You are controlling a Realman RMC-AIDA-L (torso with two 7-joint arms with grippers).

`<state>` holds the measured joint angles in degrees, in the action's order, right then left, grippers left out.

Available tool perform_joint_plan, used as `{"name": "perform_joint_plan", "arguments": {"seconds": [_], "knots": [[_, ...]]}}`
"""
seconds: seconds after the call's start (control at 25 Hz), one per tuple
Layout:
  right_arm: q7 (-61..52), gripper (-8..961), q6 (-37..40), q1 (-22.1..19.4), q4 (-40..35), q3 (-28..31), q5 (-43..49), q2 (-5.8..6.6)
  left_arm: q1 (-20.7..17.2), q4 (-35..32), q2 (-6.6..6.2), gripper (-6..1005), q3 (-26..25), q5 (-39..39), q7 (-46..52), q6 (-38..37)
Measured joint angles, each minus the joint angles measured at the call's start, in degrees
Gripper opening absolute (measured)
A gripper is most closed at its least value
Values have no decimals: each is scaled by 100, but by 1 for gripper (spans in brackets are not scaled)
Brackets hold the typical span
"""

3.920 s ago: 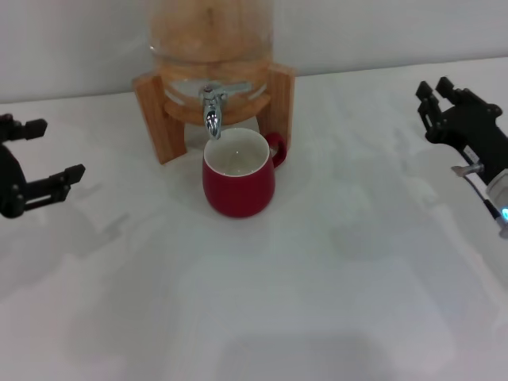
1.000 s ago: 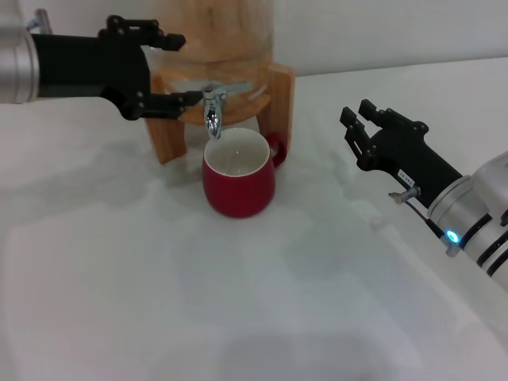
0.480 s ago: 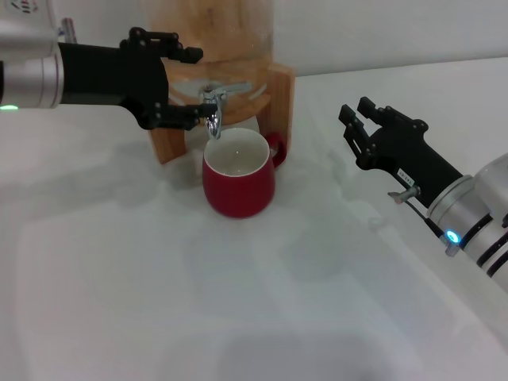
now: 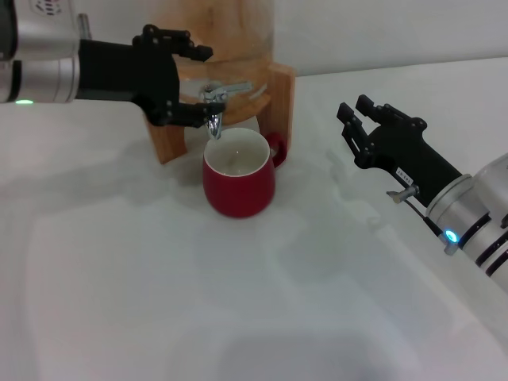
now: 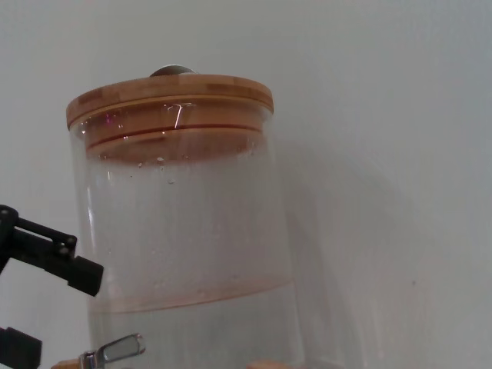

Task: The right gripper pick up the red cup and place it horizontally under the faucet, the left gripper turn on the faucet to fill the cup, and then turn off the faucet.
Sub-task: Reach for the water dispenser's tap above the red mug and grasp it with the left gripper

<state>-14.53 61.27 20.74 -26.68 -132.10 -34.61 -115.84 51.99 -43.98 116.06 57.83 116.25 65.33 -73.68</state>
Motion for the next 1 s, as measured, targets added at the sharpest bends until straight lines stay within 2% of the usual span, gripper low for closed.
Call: {"name": "perform_joint_plan", "arguments": {"seconds": [0.16, 0.56, 0.72, 1.0], "knots": [[1, 290, 0, 8, -4, 0, -6, 4, 171, 221, 2, 740, 0, 3, -116, 41], [73, 293, 1, 15, 26, 86, -28, 9, 228, 284, 57, 740, 91, 4, -236, 103], [136, 295, -47, 36, 217, 366, -53, 9, 231, 280, 67, 741, 134, 4, -222, 96], [392, 297, -147, 49, 672, 1275, -56, 28, 221, 242, 75, 740, 181, 4, -215, 68]]}}
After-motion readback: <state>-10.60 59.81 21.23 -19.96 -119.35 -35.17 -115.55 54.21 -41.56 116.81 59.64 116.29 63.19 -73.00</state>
